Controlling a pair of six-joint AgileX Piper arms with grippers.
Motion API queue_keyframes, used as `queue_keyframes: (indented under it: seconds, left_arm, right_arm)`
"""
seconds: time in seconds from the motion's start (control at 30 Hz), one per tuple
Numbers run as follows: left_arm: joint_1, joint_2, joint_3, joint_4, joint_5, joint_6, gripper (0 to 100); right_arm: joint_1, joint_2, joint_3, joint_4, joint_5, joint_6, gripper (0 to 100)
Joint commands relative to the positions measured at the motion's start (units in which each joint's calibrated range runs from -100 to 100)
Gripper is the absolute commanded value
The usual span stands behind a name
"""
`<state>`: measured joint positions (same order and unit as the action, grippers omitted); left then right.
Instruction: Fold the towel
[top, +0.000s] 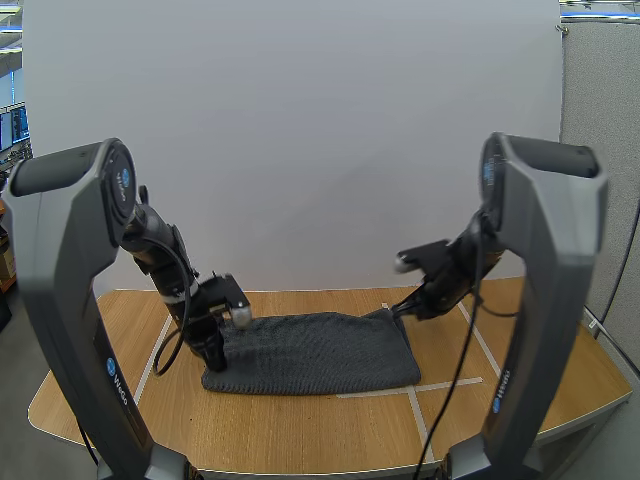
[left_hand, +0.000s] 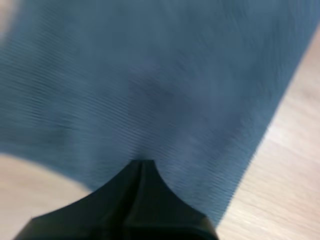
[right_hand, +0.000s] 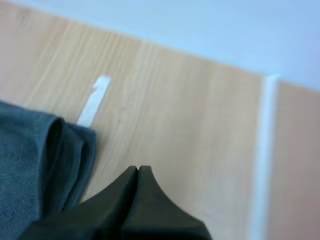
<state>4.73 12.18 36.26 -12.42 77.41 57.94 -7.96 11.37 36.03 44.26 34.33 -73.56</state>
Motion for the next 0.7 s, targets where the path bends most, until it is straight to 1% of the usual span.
queue_keyframes:
  seconds: [0.0, 0.1, 0.2, 0.27, 0.3, 0.33, 0.37, 0.4, 0.43, 0.47, 0.5, 0.53, 0.57, 0.6, 0.67]
  left_arm:
    - [0.76, -10.56, -4.56, -9.40, 1.40, -0.43, 0]
    - [0.76, -15.06, -5.08, -10.73, 1.97, -0.67, 0]
    - [0.76, -19.07, -5.08, -10.90, 1.97, -2.65, 0]
    - [1.11, -21.20, -5.08, -10.90, 1.97, -3.22, 1]
    - [1.27, -22.22, -5.08, -11.17, 1.97, -3.35, 3]
    - [1.63, -23.26, -5.08, -11.29, 1.43, -3.44, 9]
    - [1.92, -24.15, -5.08, -11.68, 1.43, -3.44, 15]
    - [2.34, -24.99, -5.08, -12.33, 1.04, -3.44, 23]
    - [2.78, -25.75, -5.08, -13.01, 0.87, -3.44, 34]
    - [3.22, -26.45, -5.08, -13.59, 0.50, -3.44, 46]
    - [3.47, -26.93, -5.08, -14.36, -0.14, -3.44, 60]
    - [4.06, -27.50, -5.08, -15.24, -0.44, -3.44, 78]
    - [4.27, -27.61, -5.08, -16.01, -0.54, -3.44, 90]
    - [4.56, -27.89, -5.08, -17.12, -0.54, -3.44, 100]
    - [4.82, -28.30, -5.08, -18.89, 0.59, -3.44, 100]
  right_arm:
    - [-2.20, -16.13, 0.11, -1.67, 10.51, 0.80, 0]
    - [-2.48, -19.18, 0.11, -2.60, 19.24, 2.64, 0]
    - [-3.33, -19.57, 0.26, -4.67, 28.92, 6.43, 0]
    - [-4.05, -19.43, 1.12, -4.94, 31.81, 7.06, 0]
    - [-4.36, -19.43, 1.53, -5.08, 32.03, 7.35, 0]
    - [-4.85, -19.43, 2.13, -5.08, 32.03, 7.59, 16]
    - [-5.34, -19.43, 2.68, -5.08, 32.03, 7.59, 29]
    - [-5.78, -19.43, 3.16, -5.08, 32.03, 7.59, 44]
    - [-6.31, -19.43, 3.66, -5.08, 32.03, 7.59, 72]
    - [-6.54, -19.43, 3.96, -5.22, 32.32, 7.59, 88]
    - [-6.61, -19.10, 4.40, -5.44, 32.96, 7.59, 100]
    - [-6.61, -18.46, 4.55, -5.77, 34.19, 7.59, 100]
    - [-6.61, -17.85, 4.76, -5.87, 35.22, 7.71, 100]
    - [-6.61, -17.07, 5.03, -5.74, 36.52, 8.02, 100]
    - [-6.61, -14.97, 5.37, -5.53, 36.91, 8.20, 100]
